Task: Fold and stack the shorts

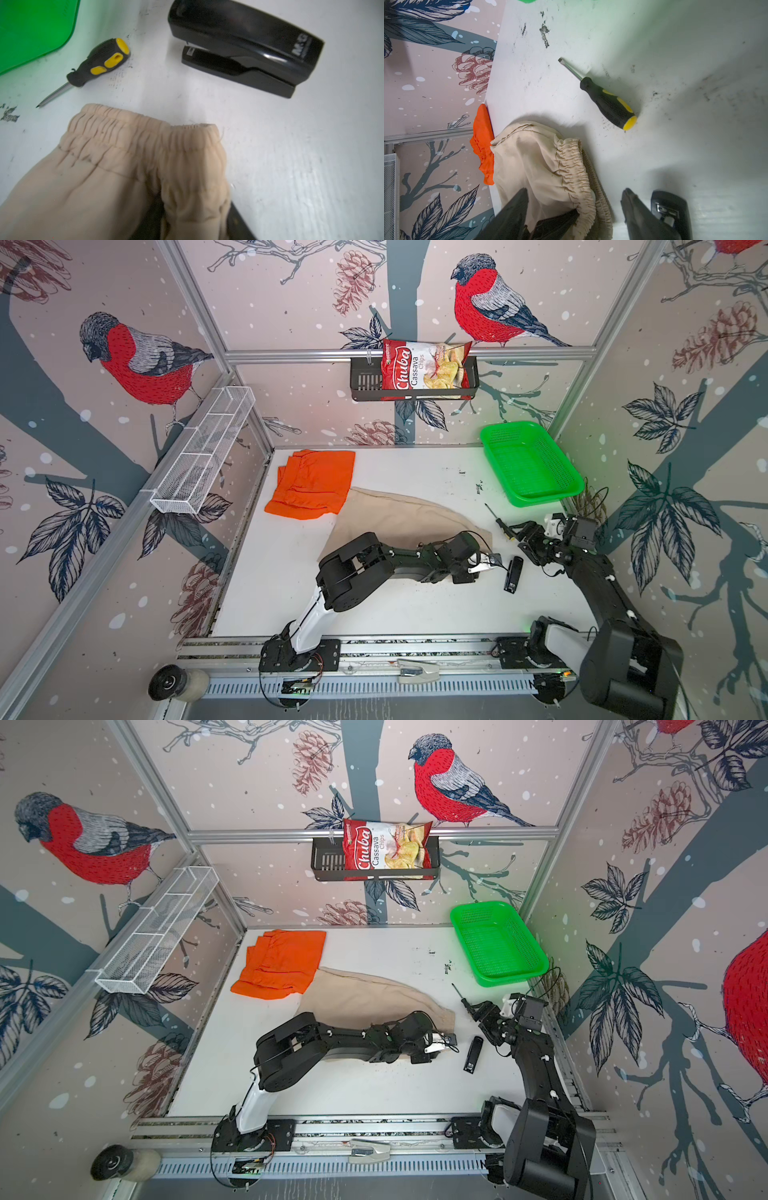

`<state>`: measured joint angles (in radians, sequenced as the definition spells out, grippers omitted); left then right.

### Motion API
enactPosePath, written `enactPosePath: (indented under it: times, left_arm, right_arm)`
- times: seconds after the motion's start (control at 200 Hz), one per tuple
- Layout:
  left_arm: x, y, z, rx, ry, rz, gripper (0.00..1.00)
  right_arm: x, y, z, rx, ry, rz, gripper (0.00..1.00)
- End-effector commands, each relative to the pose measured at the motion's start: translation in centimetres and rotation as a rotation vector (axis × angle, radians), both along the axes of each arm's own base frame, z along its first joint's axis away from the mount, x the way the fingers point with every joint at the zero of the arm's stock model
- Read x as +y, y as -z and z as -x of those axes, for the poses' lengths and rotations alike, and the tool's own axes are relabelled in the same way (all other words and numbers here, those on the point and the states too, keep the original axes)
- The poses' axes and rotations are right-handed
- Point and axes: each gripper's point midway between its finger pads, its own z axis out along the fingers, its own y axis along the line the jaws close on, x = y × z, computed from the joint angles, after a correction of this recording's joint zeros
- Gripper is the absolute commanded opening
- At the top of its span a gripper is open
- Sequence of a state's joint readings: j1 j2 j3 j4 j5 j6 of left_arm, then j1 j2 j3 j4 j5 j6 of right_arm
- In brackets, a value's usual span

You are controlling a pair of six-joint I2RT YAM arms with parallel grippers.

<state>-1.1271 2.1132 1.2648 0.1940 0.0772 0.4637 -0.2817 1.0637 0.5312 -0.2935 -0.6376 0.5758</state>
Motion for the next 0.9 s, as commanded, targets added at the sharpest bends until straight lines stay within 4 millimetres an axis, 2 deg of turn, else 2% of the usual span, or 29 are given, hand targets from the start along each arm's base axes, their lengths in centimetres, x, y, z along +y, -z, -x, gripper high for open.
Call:
enactPosePath:
  times: [0.0,0.065,0.215,0.24,0.265,0.335,0.435,0.635,0.745,0.896]
  left_arm:
    - [0.6,-1.6,-0.5,0.022,-0.076,0.066,0.20]
    - [0.6,-3.3,-0.3,0.052,-0.088,0.154,0.14]
    - [1.5,-7.4,-0.2,0.134,-0.114,0.390,0.10]
    - [2.1,-7.2,0.1,0.147,-0.108,0.411,0.09]
    - [2.3,-8.1,0.0,0.147,-0.103,0.462,0.09]
    - [3.2,-8.9,-0.1,0.165,-0.112,0.543,0.08]
    - [3.9,-8.9,-0.4,0.176,-0.125,0.573,0.07]
    - [4.0,-9.0,-0.7,0.166,-0.136,0.580,0.07]
    - [4.0,-8.8,-0.6,0.167,-0.130,0.569,0.07]
    - [4.2,-8.3,-0.5,0.154,-0.120,0.538,0.09]
  right_arm:
    - [0.9,-0.4,0.4,-0.004,-0.023,-0.047,0.77]
    - [1.5,-0.6,0.5,-0.009,-0.040,-0.078,0.78]
    - [3.9,-0.4,1.0,0.013,-0.098,-0.190,0.80]
    - [4.3,-0.4,1.1,0.018,-0.105,-0.210,0.80]
    - [4.7,-0.4,1.1,0.021,-0.110,-0.229,0.80]
    - [5.7,-0.2,1.3,0.041,-0.108,-0.276,0.82]
    - [7.0,0.3,1.7,0.076,-0.099,-0.341,0.83]
    - [9.6,1.5,2.4,0.140,-0.124,-0.412,0.85]
    - [10.8,1.3,2.0,0.125,-0.146,-0.445,0.85]
    - [11.5,0.8,1.1,0.098,-0.161,-0.471,0.85]
